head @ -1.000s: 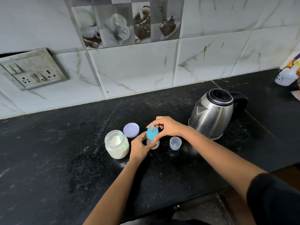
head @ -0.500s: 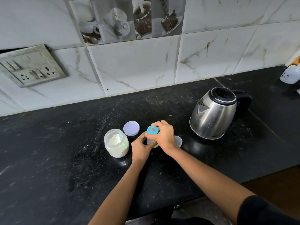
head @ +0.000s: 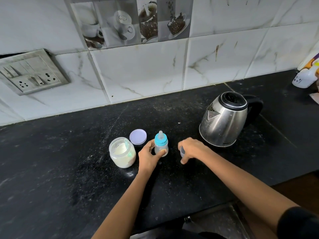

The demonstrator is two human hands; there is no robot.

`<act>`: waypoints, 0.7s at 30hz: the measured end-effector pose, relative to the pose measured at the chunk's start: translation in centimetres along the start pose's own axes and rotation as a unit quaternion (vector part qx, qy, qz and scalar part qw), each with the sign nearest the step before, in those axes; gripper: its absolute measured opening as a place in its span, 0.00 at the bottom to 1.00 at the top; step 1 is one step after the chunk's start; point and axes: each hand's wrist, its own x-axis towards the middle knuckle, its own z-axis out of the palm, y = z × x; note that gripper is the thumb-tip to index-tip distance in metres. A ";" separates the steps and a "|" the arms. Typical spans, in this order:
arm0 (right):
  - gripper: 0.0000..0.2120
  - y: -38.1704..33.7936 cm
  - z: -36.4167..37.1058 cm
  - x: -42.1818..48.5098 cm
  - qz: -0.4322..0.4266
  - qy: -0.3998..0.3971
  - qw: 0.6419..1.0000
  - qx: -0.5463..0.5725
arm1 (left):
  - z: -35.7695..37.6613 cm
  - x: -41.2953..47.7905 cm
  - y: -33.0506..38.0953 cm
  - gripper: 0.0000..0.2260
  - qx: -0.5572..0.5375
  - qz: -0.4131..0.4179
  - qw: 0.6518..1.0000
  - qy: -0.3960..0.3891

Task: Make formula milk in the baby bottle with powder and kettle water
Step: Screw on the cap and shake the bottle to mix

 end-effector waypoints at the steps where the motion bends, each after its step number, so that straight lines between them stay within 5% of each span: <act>1: 0.21 0.0 0.3 0.0 0.009 0.004 1.000 0.014 | 0.0 0.0 0.0 0.23 0.000 0.000 1.000 -0.003; 4: 0.13 0.9 -0.1 0.3 0.004 0.082 0.980 0.180 | 0.0 0.0 -0.2 0.23 -0.003 -0.004 1.000 -0.004; 7: 0.13 1.6 -2.1 -0.2 -0.070 0.158 0.865 0.471 | -0.1 0.1 -0.4 0.23 -0.007 -0.006 1.000 -0.003; 10: 0.09 1.1 -3.6 -0.3 -0.167 0.160 0.783 0.578 | -0.1 0.1 -0.6 0.23 -0.003 -0.008 1.000 -0.006; 16: 0.17 -1.3 -3.4 -0.5 -0.305 0.195 0.750 0.553 | -0.2 0.3 -0.7 0.23 0.003 -0.004 1.000 -0.010; 21: 0.23 -1.3 -1.0 0.9 -0.358 0.204 0.813 0.412 | -0.2 0.6 -1.0 0.24 0.011 -0.003 1.000 -0.011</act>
